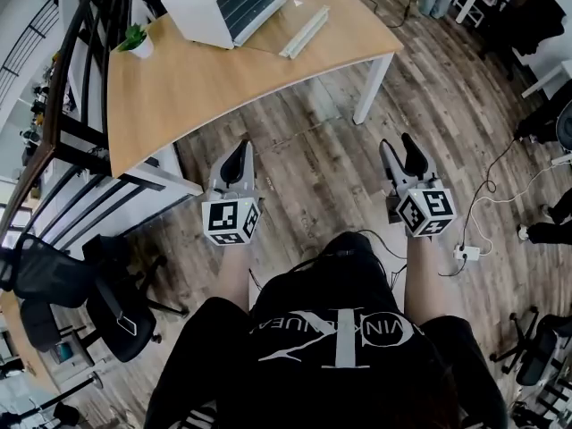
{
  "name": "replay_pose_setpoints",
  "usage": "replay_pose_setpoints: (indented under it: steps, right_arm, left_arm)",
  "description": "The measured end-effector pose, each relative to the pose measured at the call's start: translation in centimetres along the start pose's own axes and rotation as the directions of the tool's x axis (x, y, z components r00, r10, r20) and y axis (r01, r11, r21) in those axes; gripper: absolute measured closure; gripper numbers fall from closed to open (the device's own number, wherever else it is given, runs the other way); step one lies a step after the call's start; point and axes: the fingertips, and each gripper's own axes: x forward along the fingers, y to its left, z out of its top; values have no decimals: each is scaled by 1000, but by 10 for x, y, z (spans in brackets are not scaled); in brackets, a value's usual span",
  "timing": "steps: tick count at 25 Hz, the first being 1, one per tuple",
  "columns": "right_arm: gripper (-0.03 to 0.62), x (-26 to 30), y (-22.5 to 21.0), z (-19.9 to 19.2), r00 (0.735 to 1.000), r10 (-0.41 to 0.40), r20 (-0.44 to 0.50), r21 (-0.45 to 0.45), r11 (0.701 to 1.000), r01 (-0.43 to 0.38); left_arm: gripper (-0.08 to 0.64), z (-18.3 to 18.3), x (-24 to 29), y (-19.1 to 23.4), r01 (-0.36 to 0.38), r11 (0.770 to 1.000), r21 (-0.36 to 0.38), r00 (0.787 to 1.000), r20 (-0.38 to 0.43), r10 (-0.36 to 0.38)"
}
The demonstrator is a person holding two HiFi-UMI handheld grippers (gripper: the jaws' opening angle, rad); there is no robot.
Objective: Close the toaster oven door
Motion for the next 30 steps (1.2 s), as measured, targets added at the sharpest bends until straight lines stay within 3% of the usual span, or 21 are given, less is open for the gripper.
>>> replay_pose_setpoints:
  steps: [9, 30]
  right_arm:
    - [397, 37, -44, 6, 1000, 15, 12, 3, 1000, -15]
    - [397, 205, -152, 32, 973, 227, -43, -31, 973, -228]
  left_arm:
    - [549, -2, 50, -5, -3, 1000, 10, 1000, -5, 3]
    - [549, 7, 202, 11, -195, 981, 10, 981, -14, 195]
